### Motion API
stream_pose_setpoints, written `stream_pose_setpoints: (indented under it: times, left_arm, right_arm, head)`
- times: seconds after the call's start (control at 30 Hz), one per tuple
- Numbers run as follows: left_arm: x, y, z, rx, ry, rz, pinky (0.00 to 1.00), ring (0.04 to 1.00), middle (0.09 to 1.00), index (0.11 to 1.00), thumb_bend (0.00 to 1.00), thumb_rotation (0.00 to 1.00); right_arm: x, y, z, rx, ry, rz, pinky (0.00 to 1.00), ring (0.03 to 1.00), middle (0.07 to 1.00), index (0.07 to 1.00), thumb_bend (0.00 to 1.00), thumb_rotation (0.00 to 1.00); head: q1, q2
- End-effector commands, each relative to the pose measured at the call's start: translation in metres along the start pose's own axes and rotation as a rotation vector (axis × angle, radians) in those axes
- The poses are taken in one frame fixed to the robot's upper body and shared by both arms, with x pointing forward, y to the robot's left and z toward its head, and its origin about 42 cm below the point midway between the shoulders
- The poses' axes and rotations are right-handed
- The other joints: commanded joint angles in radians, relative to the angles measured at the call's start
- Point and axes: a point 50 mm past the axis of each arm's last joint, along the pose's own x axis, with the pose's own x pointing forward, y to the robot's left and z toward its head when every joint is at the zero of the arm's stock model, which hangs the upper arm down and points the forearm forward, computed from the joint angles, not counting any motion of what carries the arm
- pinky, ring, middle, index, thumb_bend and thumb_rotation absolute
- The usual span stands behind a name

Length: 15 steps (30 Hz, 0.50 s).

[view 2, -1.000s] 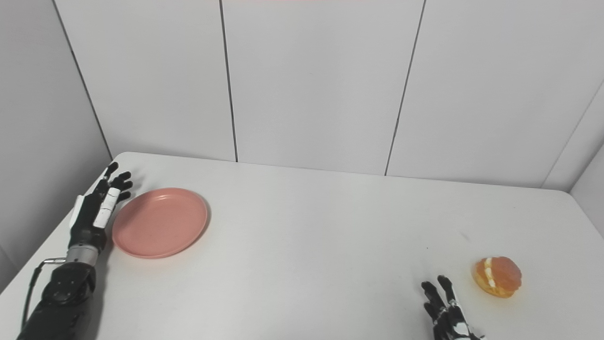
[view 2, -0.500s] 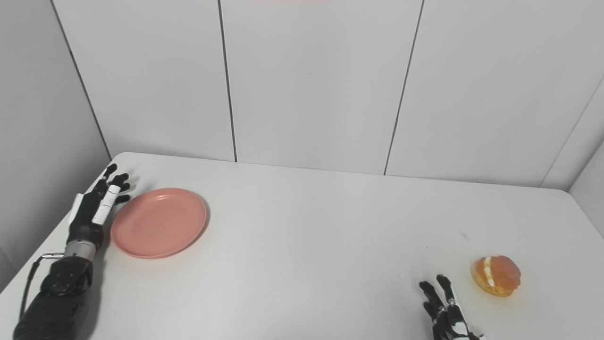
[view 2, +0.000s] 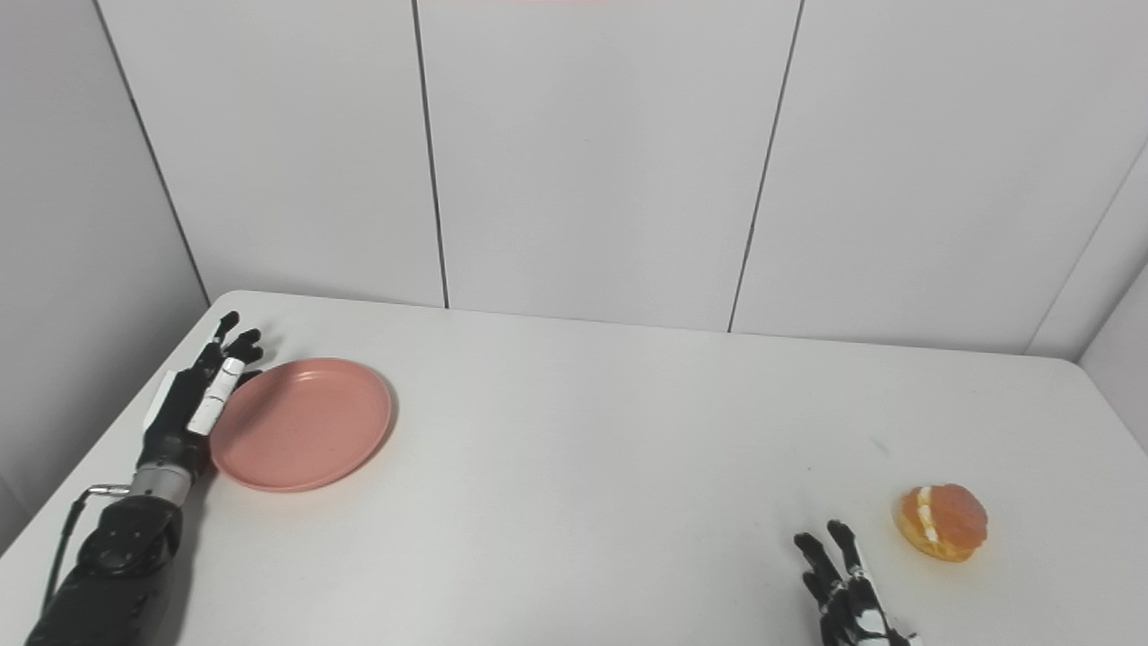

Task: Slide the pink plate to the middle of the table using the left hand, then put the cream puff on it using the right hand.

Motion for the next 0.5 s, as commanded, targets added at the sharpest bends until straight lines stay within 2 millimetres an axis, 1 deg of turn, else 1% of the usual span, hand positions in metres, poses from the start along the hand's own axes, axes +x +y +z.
stream_pose_setpoints:
  times: [0.0,0.07,0.23,0.47]
  left_arm:
    - [-0.012,-0.018,-0.006,-0.022,-0.021,-0.034,0.80,0.859,0.878,0.969,0.81,0.86]
    - [-0.015,-0.025,-0.004,-0.041,-0.031,-0.054,0.81,0.861,0.878,0.965,0.82,0.86]
    - [-0.022,-0.047,0.005,-0.054,-0.056,-0.100,0.77,0.855,0.869,0.936,0.82,0.87]
    - [-0.025,-0.062,0.011,-0.050,-0.046,-0.125,0.73,0.846,0.885,0.950,0.79,0.88]
  right_arm:
    - [-0.011,0.008,-0.036,0.043,0.176,-0.019,1.00,0.970,0.903,0.978,0.79,1.00]
    - [-0.011,0.008,-0.036,0.044,0.177,-0.019,1.00,0.972,0.905,0.978,0.79,1.00]
    - [-0.011,0.009,-0.036,0.038,0.180,-0.023,1.00,0.968,0.900,0.980,0.78,1.00]
    - [-0.011,0.011,-0.035,0.036,0.178,-0.023,1.00,0.964,0.894,0.970,0.79,1.00]
  head:
    - [-0.002,0.002]
    - [-0.002,0.002]
    - [-0.005,0.001]
    - [-0.010,0.002]
